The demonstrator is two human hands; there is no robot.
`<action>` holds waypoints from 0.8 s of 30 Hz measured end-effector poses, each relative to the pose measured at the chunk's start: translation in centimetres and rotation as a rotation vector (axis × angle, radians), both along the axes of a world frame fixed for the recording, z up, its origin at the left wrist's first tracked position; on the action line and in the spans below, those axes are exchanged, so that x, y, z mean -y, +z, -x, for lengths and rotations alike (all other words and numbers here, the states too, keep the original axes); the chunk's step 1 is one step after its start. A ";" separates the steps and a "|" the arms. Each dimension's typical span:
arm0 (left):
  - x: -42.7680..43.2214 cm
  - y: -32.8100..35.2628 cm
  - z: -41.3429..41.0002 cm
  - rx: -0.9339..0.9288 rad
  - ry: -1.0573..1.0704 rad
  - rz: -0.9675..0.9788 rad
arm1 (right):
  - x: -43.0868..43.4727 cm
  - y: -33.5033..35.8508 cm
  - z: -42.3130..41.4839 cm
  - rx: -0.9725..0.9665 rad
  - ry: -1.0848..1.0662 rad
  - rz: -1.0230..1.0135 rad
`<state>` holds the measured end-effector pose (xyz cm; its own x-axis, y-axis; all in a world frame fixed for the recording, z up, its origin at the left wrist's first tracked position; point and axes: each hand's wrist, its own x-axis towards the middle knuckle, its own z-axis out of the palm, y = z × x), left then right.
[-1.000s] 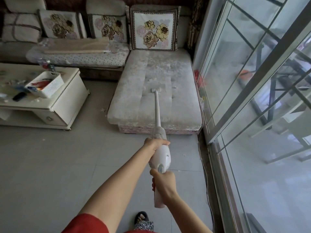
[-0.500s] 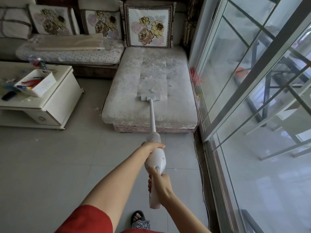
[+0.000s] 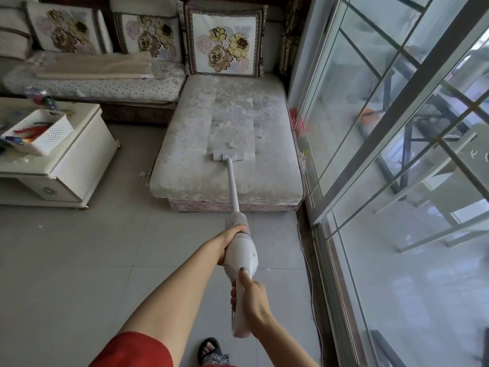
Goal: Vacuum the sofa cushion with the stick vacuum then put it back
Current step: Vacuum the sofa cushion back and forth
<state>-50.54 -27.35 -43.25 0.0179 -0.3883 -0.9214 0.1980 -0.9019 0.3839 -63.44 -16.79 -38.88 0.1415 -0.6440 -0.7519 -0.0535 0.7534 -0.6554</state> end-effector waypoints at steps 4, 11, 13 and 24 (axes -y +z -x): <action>0.3 -0.3 -0.7 -0.007 0.000 -0.007 | -0.1 0.0 -0.8 -0.006 -0.003 0.013; 1.4 -0.4 -2.6 -0.008 -0.017 0.006 | 1.0 0.3 -3.0 -0.028 -0.020 0.011; 1.8 -0.2 -3.3 -0.002 -0.028 0.006 | 1.4 0.4 -3.8 -0.021 -0.037 -0.005; 6.1 0.1 -7.0 -0.008 -0.041 0.009 | 5.8 0.3 -8.0 0.020 -0.097 -0.067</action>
